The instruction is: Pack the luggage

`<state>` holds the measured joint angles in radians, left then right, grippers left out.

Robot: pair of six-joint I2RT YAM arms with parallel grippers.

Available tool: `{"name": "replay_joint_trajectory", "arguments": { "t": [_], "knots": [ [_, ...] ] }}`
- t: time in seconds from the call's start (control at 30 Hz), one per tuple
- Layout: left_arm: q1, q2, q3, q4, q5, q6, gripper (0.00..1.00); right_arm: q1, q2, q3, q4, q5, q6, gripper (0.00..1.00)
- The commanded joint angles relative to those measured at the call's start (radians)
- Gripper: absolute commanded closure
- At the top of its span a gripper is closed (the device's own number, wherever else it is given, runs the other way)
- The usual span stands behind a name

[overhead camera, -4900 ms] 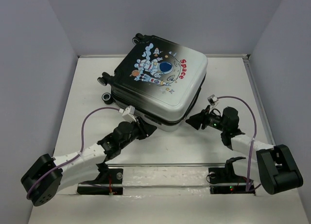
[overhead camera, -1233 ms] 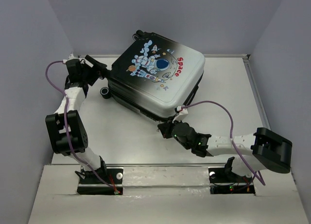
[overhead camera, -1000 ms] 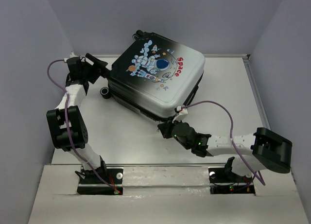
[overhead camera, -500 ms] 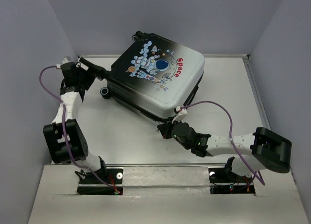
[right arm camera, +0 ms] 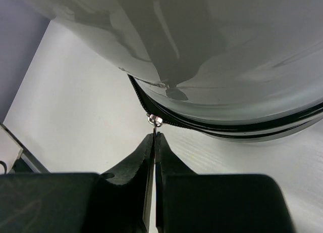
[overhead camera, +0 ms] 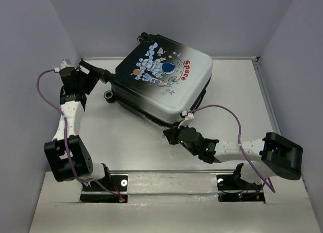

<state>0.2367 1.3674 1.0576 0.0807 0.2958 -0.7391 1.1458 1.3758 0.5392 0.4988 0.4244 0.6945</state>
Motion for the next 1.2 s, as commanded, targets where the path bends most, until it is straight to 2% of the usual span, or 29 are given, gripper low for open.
{"name": "replay_joint_trajectory", "arguments": {
  "t": [0.0,0.37,0.63,0.77,0.93,1.17],
  "knots": [
    [-0.005,0.067,0.048,0.001,0.077,-0.020,0.01,0.028,0.003,-0.016,-0.017,-0.104,-0.010,0.93],
    [-0.019,0.127,0.074,0.076,0.152,-0.098,0.01,0.028,0.023,-0.004,-0.025,-0.101,-0.016,0.93],
    [-0.019,0.045,0.064,0.011,0.036,-0.016,0.01,0.028,0.029,-0.002,-0.023,-0.102,-0.021,0.93],
    [-0.028,0.059,0.085,0.007,0.043,-0.022,0.01,0.028,0.031,-0.005,-0.020,-0.102,-0.021,0.93],
    [-0.057,0.052,0.136,-0.025,-0.017,0.003,0.01,0.028,0.029,-0.013,-0.017,-0.099,-0.020,0.93],
    [-0.068,0.124,0.159,-0.025,0.003,-0.013,0.01,0.028,0.026,-0.012,-0.014,-0.099,-0.021,0.93]
  ]
}}
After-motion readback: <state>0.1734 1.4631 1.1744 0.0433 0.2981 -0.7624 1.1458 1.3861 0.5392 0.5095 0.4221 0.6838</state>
